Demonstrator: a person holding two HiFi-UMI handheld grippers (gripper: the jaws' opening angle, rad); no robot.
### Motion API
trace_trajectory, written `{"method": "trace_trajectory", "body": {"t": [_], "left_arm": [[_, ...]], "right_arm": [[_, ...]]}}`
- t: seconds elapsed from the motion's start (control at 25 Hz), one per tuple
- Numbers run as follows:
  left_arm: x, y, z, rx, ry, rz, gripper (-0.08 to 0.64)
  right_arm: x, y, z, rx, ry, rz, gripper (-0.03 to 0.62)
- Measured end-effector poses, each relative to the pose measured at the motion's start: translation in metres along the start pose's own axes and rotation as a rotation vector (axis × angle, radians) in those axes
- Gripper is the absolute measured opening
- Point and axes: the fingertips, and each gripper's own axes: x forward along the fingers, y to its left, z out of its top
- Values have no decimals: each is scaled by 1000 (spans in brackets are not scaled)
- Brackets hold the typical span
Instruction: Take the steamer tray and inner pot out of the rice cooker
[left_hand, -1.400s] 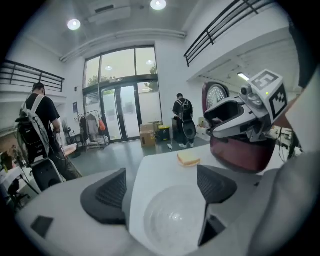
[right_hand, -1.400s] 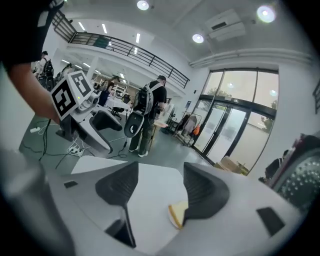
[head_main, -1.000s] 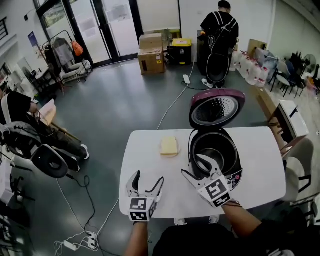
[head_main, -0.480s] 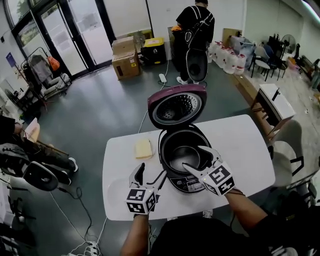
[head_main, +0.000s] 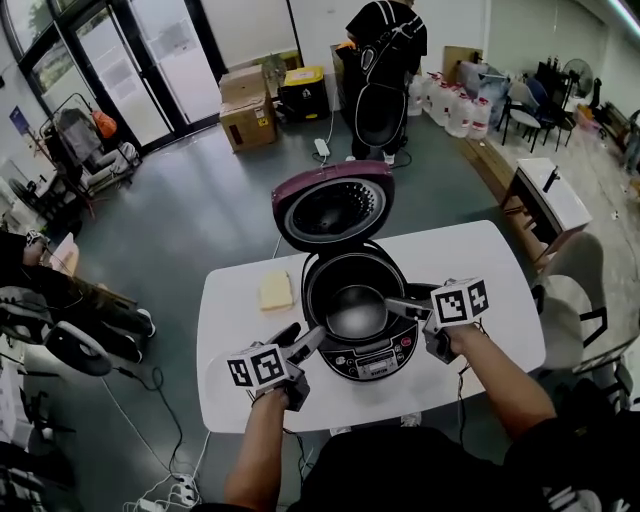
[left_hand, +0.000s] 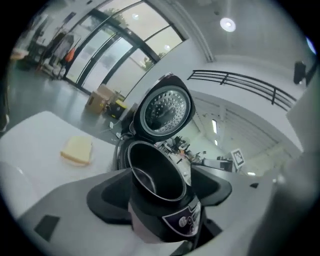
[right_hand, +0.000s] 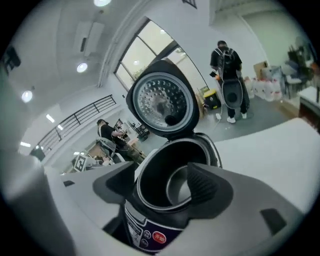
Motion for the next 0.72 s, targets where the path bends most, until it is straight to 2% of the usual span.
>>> {"method": "trace_trajectory", "body": {"t": [0.12,0.36,0.48,0.72], "left_arm": [[10,8,-3,-132,31,-69,362],[16,16,-7,-298,51,-149,362],[26,13,-7,-365,53,-197,361],[32,19,-11,-421,78,-173,350]], "right_arm": [[3,-23,-6,149,41,39,311],[15,-46,-17,381,96,127,311],[18,-51,-20,447,109,142,311],[23,-56,-25,500,125,132,311]]}}
